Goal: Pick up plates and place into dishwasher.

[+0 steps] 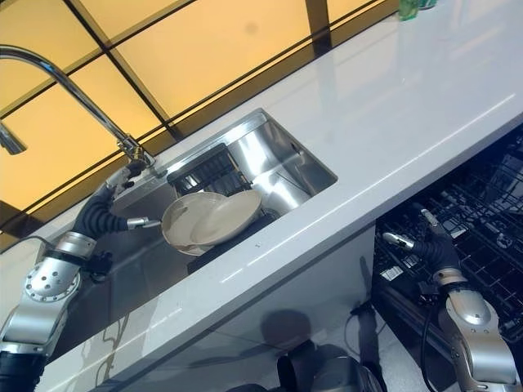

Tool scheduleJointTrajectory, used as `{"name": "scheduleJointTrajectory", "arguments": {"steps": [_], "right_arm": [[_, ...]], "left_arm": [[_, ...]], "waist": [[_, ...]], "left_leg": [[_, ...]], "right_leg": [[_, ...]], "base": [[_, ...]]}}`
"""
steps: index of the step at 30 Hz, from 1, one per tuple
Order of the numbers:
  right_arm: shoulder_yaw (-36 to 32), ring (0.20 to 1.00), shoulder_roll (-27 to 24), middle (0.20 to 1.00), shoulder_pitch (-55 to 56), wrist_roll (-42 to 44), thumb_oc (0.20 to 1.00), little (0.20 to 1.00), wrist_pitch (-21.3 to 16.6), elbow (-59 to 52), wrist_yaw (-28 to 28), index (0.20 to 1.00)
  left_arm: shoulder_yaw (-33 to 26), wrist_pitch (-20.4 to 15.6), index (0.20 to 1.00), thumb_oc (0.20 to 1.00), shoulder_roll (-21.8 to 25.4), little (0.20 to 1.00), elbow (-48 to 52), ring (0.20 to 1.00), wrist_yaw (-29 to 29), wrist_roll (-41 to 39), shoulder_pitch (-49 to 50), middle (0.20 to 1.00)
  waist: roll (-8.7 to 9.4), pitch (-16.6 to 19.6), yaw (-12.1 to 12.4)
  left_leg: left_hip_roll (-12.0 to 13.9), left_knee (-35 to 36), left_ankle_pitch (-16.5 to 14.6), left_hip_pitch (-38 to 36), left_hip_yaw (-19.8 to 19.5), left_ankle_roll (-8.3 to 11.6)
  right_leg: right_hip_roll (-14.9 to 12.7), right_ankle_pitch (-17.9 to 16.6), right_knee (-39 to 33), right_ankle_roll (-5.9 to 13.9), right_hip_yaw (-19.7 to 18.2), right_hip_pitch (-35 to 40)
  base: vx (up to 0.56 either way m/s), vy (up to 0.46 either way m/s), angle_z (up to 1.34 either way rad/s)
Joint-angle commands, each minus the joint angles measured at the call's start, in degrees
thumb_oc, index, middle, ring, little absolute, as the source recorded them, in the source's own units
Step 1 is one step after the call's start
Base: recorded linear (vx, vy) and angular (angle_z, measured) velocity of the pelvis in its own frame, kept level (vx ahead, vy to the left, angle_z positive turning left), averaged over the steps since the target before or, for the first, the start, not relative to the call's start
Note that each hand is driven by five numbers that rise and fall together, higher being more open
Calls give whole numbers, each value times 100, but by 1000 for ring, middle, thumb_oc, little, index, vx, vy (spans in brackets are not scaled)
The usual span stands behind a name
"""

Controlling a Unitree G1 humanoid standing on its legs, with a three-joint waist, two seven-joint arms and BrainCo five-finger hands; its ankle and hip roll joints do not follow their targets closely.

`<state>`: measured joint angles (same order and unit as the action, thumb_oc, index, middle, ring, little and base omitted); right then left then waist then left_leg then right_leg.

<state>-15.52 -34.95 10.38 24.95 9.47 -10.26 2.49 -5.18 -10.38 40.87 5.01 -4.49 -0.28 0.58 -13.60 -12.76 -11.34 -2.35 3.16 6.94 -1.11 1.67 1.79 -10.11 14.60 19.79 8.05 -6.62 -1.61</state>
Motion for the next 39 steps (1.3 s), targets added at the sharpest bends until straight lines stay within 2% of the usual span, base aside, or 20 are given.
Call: {"name": "scheduleJointTrajectory", "arguments": {"steps": [1,4,7,12,15,24,30,36,39], "right_arm": [[-66,1000,-80,1000,-375,321,1000,1000,-228,-474,-187,1000],[92,1000,-41,1000,-475,379,1000,1000,-351,-422,-406,1000],[299,1000,57,1000,-592,363,1000,1000,-495,-350,-581,1000],[585,1000,158,1000,-723,289,1000,1000,-693,-218,-825,1000],[702,1000,91,1000,-801,346,1000,1000,-730,-149,-912,1000],[973,1000,-142,1000,-1093,540,1000,1000,-995,136,-1080,1000],[1184,1000,-150,1000,-1284,545,1000,1000,-1115,243,-1193,1000],[1315,1000,-55,1000,-1366,478,1000,1000,-1218,278,-1247,1000],[1416,1000,28,1000,-1418,427,1000,1000,-1282,277,-1320,1000]], "left_arm": [[-247,-99,1000,1000,608,1000,106,1000,83,683,-330,1000],[-145,-14,1000,1000,755,1000,344,1000,-11,1088,-288,1000],[-9,175,1000,1000,841,1000,483,1000,-266,993,-396,1000],[238,316,1000,1000,898,1000,526,1000,-455,1356,-629,1000],[464,312,1000,1000,999,1000,414,1000,-325,1410,-801,1000],[1174,-176,1000,1000,1017,1000,5,1000,252,1449,-1274,1000],[1549,-221,1000,1000,910,1000,-338,1000,662,1443,-1547,1000],[1640,-268,1000,1000,693,1000,-520,1000,1114,1283,-1599,1000],[1708,-255,1000,1000,505,1000,-641,1000,1156,1185,-1642,1000]], "waist": [[336,125,167],[364,105,274],[404,117,339],[447,137,374],[469,136,339],[518,-123,181],[572,-321,78],[624,-466,43],[665,-543,46]], "left_leg": [[-53,-796,-928,-73,-186,87],[-23,-765,-905,-6,-250,92],[13,-714,-885,13,-281,94],[91,-649,-854,7,-278,119],[131,-608,-833,-1,-252,137],[192,-595,-876,123,-145,154],[191,-589,-846,236,-44,139],[171,-617,-834,340,35,109],[157,-627,-819,418,46,88]], "right_leg": [[-96,-1371,-1259,-83,-16,-187],[-103,-1398,-1308,-73,90,-212],[-108,-1430,-1384,-56,182,-196],[-71,-1475,-1487,-53,247,-168],[-47,-1502,-1525,-35,223,-165],[35,-1509,-1551,-14,29,-342],[70,-1579,-1532,-1,-89,-516],[75,-1617,-1495,7,-158,-645],[90,-1641,-1462,1,-175,-739]], "base": [[-81,-38,22],[-170,-108,13],[-112,-117,19],[-68,-91,-3],[-33,-61,-2],[-60,-27,-4],[-60,3,-15],[-34,11,-9],[-57,-11,-3]]}}
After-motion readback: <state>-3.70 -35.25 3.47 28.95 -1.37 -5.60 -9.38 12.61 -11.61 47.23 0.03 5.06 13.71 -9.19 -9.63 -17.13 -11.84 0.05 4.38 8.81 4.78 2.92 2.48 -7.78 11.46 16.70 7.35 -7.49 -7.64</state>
